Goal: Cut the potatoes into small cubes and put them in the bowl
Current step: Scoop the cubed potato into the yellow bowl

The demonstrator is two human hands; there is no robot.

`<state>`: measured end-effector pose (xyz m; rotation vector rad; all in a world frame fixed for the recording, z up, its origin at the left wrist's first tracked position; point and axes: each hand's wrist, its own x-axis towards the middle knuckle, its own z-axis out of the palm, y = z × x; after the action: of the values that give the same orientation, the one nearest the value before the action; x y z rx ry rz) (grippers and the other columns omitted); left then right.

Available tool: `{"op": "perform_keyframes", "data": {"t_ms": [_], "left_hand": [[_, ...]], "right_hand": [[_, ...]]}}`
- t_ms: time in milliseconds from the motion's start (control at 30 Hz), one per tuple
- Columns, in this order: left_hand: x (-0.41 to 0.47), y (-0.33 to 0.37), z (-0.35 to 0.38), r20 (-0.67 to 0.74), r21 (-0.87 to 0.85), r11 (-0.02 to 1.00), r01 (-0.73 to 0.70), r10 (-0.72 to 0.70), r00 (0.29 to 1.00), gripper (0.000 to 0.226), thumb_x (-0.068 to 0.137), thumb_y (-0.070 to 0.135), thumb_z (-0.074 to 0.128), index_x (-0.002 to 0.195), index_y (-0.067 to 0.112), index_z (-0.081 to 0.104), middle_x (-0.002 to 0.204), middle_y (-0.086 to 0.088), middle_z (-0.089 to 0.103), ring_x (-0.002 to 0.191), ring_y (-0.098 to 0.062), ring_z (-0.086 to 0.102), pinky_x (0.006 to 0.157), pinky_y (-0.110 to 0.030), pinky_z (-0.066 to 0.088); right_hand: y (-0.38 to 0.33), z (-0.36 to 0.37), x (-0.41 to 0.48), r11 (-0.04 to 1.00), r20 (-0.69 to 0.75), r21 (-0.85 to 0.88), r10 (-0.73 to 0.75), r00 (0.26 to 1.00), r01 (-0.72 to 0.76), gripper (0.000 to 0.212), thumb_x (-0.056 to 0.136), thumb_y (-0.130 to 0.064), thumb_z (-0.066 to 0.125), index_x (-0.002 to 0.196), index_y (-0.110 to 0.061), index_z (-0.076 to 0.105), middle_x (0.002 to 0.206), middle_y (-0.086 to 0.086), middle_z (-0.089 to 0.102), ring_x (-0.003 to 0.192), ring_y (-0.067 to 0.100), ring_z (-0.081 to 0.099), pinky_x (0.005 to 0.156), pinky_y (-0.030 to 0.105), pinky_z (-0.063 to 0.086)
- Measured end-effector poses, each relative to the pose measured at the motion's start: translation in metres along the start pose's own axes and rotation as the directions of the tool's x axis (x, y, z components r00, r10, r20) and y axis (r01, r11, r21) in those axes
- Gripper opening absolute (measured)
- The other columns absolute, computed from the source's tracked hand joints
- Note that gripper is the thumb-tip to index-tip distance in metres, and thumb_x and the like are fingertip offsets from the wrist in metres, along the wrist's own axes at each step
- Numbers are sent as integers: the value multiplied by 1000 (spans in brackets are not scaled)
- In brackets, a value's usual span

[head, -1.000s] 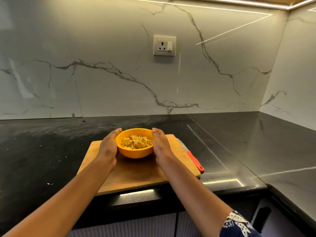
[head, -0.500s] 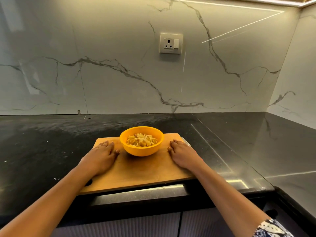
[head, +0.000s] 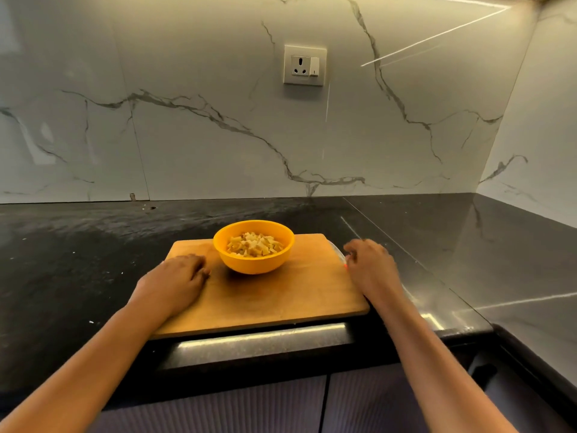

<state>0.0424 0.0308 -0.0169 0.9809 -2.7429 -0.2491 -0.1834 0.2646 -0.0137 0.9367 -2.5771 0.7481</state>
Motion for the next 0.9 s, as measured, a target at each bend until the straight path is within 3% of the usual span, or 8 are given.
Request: {"op": "perform_keyframes", "data": {"t_ms": [100,400,500,567,667,767,900], "left_hand": [[-13,0,1,37,-1,1000,-14,14,999,49,100,43,32,146,25,31,154,2,27,140,-17,28,113,-37,27],[-15,0,-1,61,-12,1000,-28,29,998,53,98,47,32,146,25,29,155,1,25,140,-18,27,113,-41,28],[-15,0,-2,68,-10,1000,-27,27,997,54,98,48,32,147,25,28,155,1,24,140,-19,27,113,-41,28],[-15,1,-2,71,-10,1000,-29,30,997,54,98,48,32,147,25,28,155,0,24,141,-19,26,114,-40,26],[-15,1,-1,66,-16,999,-42,43,997,54,98,47,32,147,24,27,155,0,24,141,-18,26,114,-38,25],[-14,-1,0,66,-7,999,-46,47,997,54,98,47,32,147,23,27,155,-1,25,141,-18,27,114,-38,24],[-12,-2,1,51,11,999,-32,31,998,55,98,50,31,147,25,27,154,0,28,139,-18,29,114,-40,28]], "right_hand": [[10,-8,-9,992,151,-121,38,988,-20,24,95,-26,51,112,-16,63,112,5,64,105,26,57,82,33,43],[-3,-13,-3,945,242,-325,52,969,31,10,91,-8,46,88,-12,54,94,9,60,82,26,54,65,31,37],[-10,-20,6,956,247,-292,114,962,-39,12,90,-10,51,78,-10,50,83,10,56,84,30,60,64,31,41],[-14,-27,6,978,173,-197,109,979,-74,14,86,-12,55,74,-10,49,81,9,56,80,28,57,63,29,38],[-32,-28,-13,996,20,-89,-30,999,31,11,89,-15,54,95,-7,59,95,9,58,79,21,53,67,29,39],[-56,-9,-38,970,58,-162,-172,983,180,25,96,-16,46,118,-11,56,114,8,49,100,21,52,81,29,46],[-66,15,-43,968,130,-168,-163,978,184,31,101,-21,34,120,-10,56,123,8,43,109,22,43,86,30,42]]}}
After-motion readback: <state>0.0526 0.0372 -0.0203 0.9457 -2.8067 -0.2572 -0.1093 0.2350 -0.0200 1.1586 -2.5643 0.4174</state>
